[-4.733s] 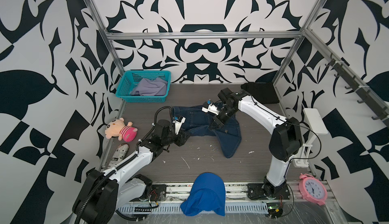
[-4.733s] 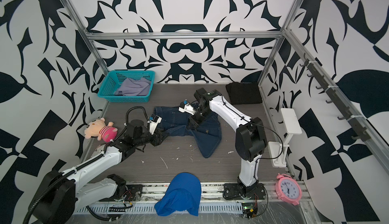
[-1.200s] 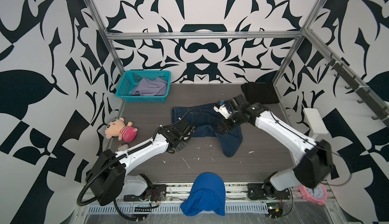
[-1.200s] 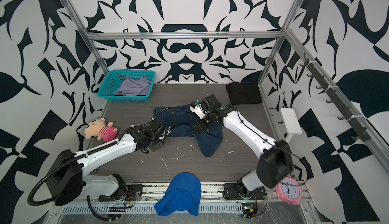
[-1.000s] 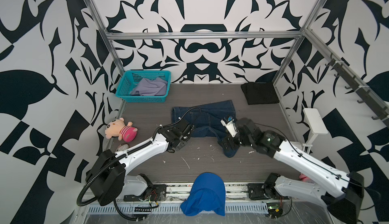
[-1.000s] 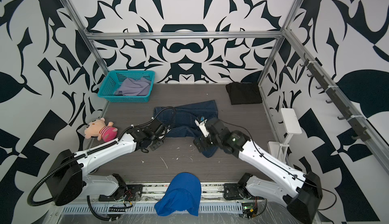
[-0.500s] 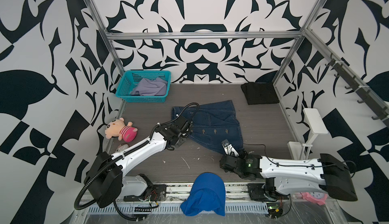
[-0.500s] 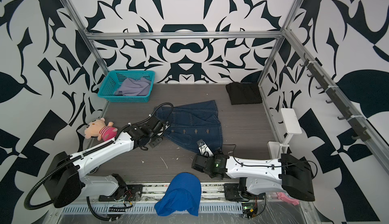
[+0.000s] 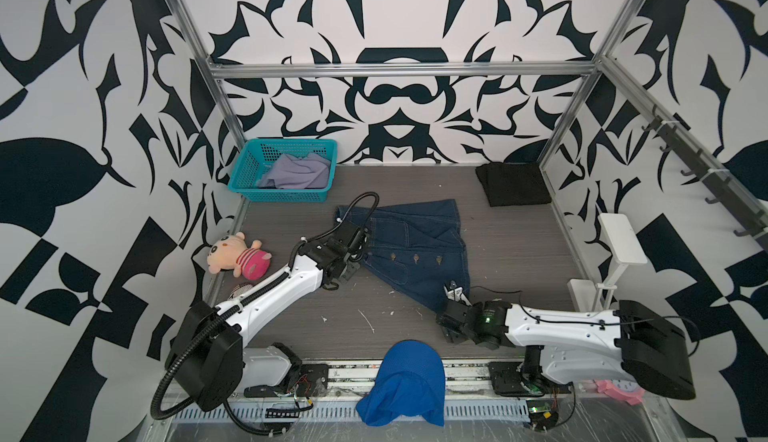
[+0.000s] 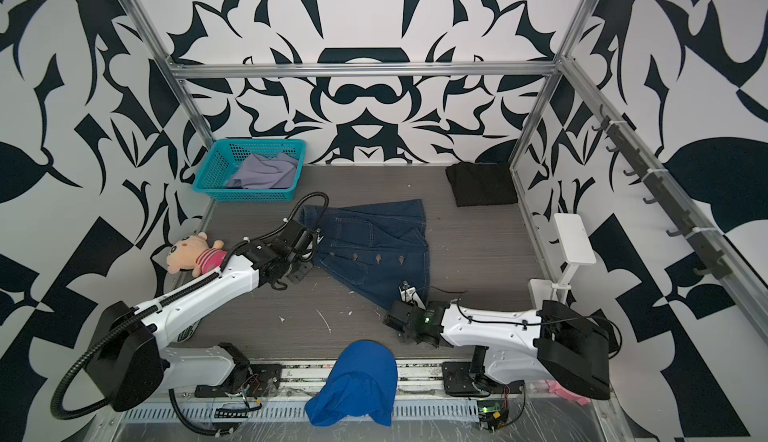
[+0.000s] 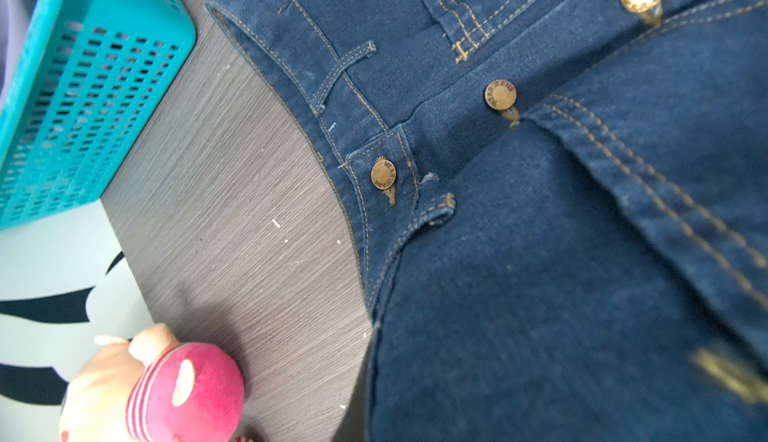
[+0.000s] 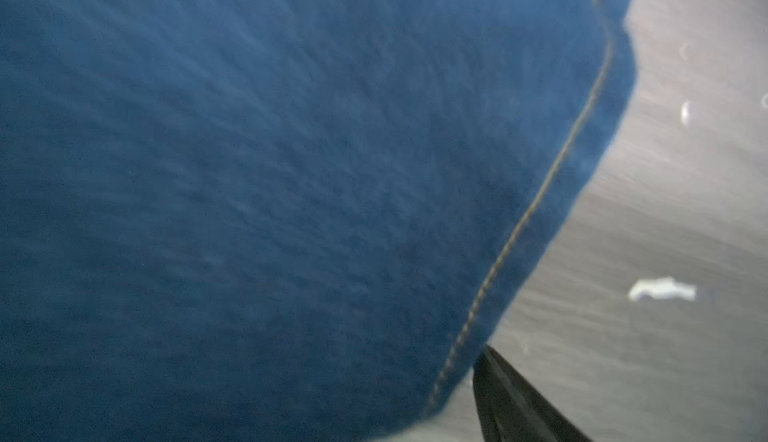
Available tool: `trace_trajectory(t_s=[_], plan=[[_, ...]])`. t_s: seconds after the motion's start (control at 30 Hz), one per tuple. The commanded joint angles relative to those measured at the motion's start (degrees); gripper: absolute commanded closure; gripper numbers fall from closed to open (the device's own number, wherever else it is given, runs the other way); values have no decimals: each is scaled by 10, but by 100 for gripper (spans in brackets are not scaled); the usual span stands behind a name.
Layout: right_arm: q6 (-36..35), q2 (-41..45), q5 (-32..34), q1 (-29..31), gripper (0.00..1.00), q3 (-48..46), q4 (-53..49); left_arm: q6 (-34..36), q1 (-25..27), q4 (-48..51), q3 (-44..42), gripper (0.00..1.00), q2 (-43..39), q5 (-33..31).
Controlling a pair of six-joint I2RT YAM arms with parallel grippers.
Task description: Fold and stack the skirts
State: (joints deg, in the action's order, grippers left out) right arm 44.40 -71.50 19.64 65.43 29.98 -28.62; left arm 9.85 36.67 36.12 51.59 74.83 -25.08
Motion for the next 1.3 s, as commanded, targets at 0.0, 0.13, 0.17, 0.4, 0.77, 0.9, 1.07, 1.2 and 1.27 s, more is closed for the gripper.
trace_trajectory(t_s=[0.0, 0.13, 0.17, 0.4, 0.77, 0.9, 1.07, 1.2, 1.27], plan=[[-25, -36, -12, -1, 18, 17, 25, -19, -5, 20, 17, 100, -14, 4], [-30, -50, 19, -1, 35, 22, 45, -22, -5, 32, 17, 100, -31, -1], [-31, -42, 31, -1, 45, 24, 38, -23, -5, 37, 17, 100, -34, -2], [-36, 94, 64, -31, 100, 25, -37, -31, -5, 42, 8, 100, -45, -15], [-147, 139, -91, -155, 100, 178, -205, -80, 1, 82, 17, 100, -73, -8], [-227, 123, -198, -237, 100, 229, -210, -65, 1, 52, 6, 100, -113, 58], [-326, 33, -280, -352, 100, 299, -198, -45, -12, 28, 14, 100, -121, 107], [-374, -53, -320, -389, 100, 340, -187, -38, -54, 23, 32, 100, -92, 151], [-391, -83, -325, -400, 100, 365, -193, -42, -83, 15, 35, 100, -71, 167]])
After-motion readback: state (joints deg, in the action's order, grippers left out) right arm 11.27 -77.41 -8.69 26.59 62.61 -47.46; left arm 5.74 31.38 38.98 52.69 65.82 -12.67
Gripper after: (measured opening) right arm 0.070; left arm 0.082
